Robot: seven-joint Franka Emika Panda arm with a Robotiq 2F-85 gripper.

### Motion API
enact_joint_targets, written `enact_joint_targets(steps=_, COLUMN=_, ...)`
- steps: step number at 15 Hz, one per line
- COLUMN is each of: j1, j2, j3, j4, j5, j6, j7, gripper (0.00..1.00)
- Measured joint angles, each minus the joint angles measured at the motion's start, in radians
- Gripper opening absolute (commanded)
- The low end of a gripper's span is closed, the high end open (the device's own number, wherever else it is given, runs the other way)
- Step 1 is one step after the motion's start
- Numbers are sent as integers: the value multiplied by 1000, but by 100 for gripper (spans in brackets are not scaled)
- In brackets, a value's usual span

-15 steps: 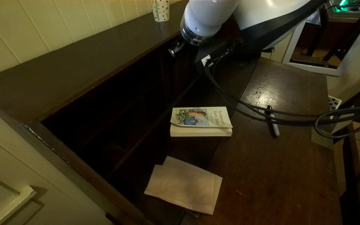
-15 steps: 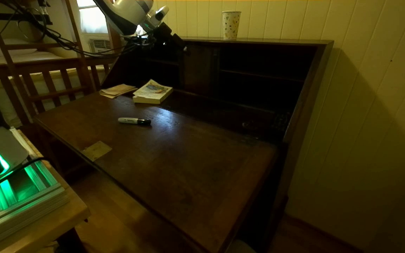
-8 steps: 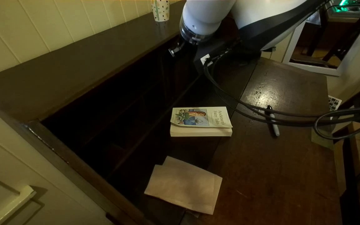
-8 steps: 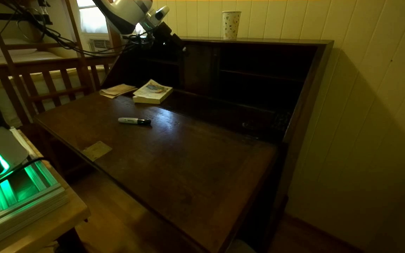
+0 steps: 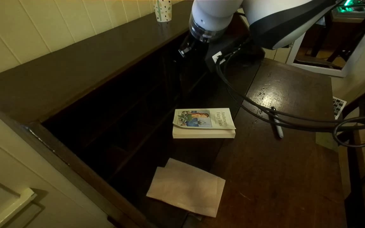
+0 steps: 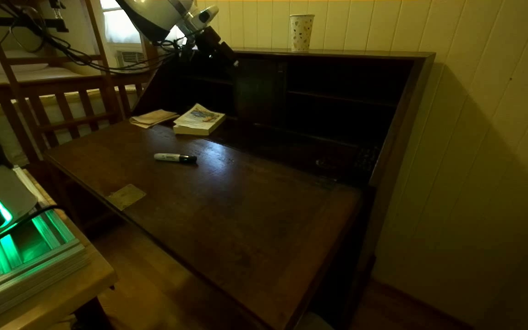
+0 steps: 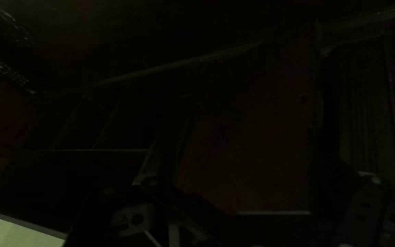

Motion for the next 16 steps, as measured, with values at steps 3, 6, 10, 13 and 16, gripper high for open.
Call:
enact_joint_targets(steps=3, j1=7, j2=-33, j3=-15, j4=-41, j5=20, j6=-2, j7=-25, gripper=100)
enact_joint_targets(steps=6, j1=8, j2=-65, j3=-26, j4=-80, j5=24, j6=-3, j7=-38, gripper=100)
enact_joint_targets(steps=10, j1=8, j2=-101, j3=-43, j4=-128, j5=28, j6=-6, j7=-44, gripper=100)
enact_joint_targets(steps=13, j1=7, j2=-122, j3=-61, j4=-159, j5=33, j6=-15, j7=-49, gripper=100)
enact_joint_targets(steps=16, j1=6, j2=-147, j3=-78, j4=-186, j5=43, j6=-26, j7=-71, gripper=100)
